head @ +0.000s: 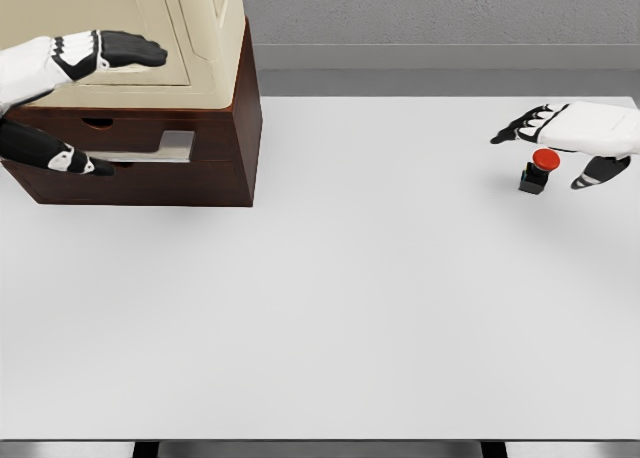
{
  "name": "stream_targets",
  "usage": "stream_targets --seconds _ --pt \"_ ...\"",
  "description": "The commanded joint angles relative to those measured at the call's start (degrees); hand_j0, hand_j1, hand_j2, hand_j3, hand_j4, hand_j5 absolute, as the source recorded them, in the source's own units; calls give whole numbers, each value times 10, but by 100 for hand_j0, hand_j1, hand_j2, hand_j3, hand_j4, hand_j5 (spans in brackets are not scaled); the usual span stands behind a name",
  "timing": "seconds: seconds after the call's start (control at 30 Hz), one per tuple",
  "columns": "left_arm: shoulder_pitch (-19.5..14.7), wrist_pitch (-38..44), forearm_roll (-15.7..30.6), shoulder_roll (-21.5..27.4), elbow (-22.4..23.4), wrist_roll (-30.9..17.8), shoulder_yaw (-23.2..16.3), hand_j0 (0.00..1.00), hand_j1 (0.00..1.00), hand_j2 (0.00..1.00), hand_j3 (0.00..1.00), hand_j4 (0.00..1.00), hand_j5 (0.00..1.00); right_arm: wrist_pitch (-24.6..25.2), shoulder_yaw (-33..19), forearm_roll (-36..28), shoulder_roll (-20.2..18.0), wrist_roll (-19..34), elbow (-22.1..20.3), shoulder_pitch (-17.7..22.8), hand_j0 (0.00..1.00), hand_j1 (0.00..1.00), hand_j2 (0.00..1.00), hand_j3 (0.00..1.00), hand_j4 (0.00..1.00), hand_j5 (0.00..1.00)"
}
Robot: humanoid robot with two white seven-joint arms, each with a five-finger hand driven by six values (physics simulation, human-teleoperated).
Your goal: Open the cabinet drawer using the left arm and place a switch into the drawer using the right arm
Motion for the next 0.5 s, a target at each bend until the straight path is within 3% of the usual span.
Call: stream_targets --seconds 0.0,0.07,0.1,0.27,0.3,0.33,0.47 --pt "-2 1 1 1 0 0 -61 100 100 100 100 100 100 0 0 -2 0 0 5 0 100 100 100 100 100 100" --pt "-26 1 1 1 0 0 -88 100 100 100 100 100 100 0 0 -2 0 0 5 0 100 100 100 100 100 100" --pt "-62 1 1 -1 0 0 -139 100 100 100 100 100 100 0 0 -2 0 0 5 0 100 100 100 100 100 100" --pt "-91 1 -25 -3 0 0 -144 100 100 100 100 100 100 0 1 -3 0 0 6 1 100 100 100 100 100 100" --pt "-99 1 -26 -3 0 0 -154 100 100 100 100 100 100 1 1 -3 0 0 6 1 100 100 100 100 100 100" --pt "-124 1 -26 -3 0 0 -197 100 100 100 100 100 100 2 1 -3 0 0 6 4 100 100 100 100 100 100" --pt "-148 1 -26 -2 0 0 -233 100 100 100 100 100 100 2 7 -3 4 0 45 4 100 100 100 100 100 100"
